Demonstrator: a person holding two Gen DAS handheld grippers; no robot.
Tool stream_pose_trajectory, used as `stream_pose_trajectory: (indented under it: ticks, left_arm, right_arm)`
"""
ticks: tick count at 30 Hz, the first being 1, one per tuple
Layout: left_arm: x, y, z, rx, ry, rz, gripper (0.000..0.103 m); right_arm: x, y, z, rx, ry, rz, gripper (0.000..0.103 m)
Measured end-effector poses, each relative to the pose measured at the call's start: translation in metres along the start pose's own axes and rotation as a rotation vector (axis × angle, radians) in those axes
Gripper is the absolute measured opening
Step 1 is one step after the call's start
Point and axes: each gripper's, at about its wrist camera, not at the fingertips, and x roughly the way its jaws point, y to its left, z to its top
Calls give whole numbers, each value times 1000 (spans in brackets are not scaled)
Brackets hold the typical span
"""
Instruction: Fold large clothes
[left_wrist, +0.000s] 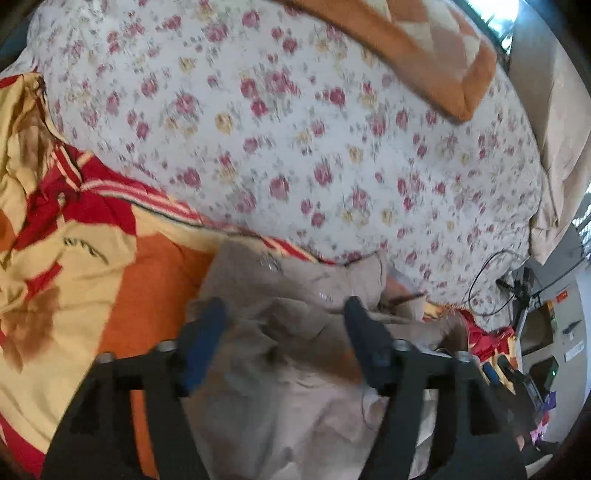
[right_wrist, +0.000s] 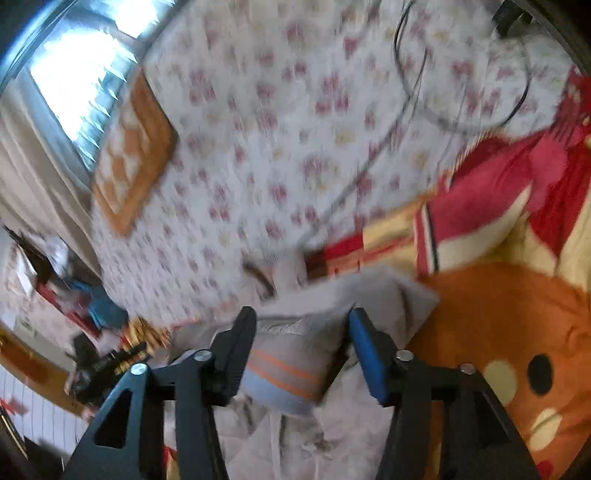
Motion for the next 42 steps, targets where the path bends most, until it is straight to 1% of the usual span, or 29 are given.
stream_pose_trajectory:
  ticks: [2,4,6,8,9,11,13,14,15,16,17,18,20,21,22,24,26,27,28,29,30,31,32,34,35,37,39,41,42]
  left_arm:
    - [-15,3,-2,23,-28,13,79]
    - [-21,-2,-9,91,-33,66,79]
    - [-15,-8,-18,147,-13,100,79]
    - [0,-14,-26,181,33,128,79]
    - [12,-16,-29,194,60,158,79]
    - [45,-18,-34,218,124,268,79]
    - [75,-12,-33,222,173,322,81]
    - [84,-5,-31,192,190,322,81]
    - [84,4,-27,136,191,300,81]
    - [79,10,-23,89,180,286,81]
    - [69,17,-20,42,160,270,81]
    - [57,23,-18,17,136,257,81]
    - [36,25,-19,24,94,266,81]
    - [27,25,-22,32,68,280,81]
    - [17,25,-27,38,38,295,81]
    - [13,25,-35,38,33,288,81]
    - [16,26,-43,40,60,251,81]
    - [19,27,-46,41,69,246,81]
    - [23,26,-50,44,76,251,81]
    - [27,27,-52,57,88,264,81]
    - [29,27,-52,72,98,269,81]
    - [29,26,-51,79,98,268,81]
    - [28,25,-49,78,87,263,81]
    - [27,22,-45,64,66,239,81]
    - [28,21,-44,61,61,225,81]
    - [28,17,-45,71,63,204,81]
    - [27,13,-48,94,63,192,81]
    - [28,10,-52,121,71,200,81]
    - [30,9,-54,134,80,209,81]
  right_arm:
    - [-20,5,-2,-45,-5,-7,58]
    - [-28,24,-13,-161,40,-25,58]
    - [-17,50,-29,-289,105,-45,58]
    - [6,64,-39,-352,162,-79,58]
    - [27,69,-42,-380,189,-112,58]
    - [61,69,-42,-414,201,-178,57]
    - [104,58,-37,-422,231,-284,57]
    - [122,47,-33,-387,257,-331,57]
    - [130,39,-30,-332,275,-349,56]
    - [129,40,-28,-310,263,-352,56]
    - [122,46,-28,-303,241,-345,59]
    - [111,57,-29,-316,220,-314,59]
    - [97,79,-35,-352,200,-250,68]
    - [96,93,-40,-384,188,-222,77]
    - [98,104,-44,-412,188,-209,83]
    - [129,128,-54,-486,237,-197,82]
    - [166,140,-68,-541,300,-222,81]
    - [184,140,-74,-560,317,-252,78]
    - [197,140,-77,-577,318,-287,65]
    - [207,140,-80,-602,304,-333,47]
    - [213,143,-79,-631,269,-387,5]
    - [212,146,-76,-629,239,-393,7]
    - [209,147,-71,-608,205,-374,7]
    - [213,145,-60,-571,143,-393,6]
    - [219,140,-59,-552,149,-401,0]
    - [242,123,-58,-498,203,-402,0]
    - [246,117,-58,-495,203,-392,0]
    - [231,115,-54,-469,203,-354,3]
    - [213,115,-52,-449,204,-337,12]
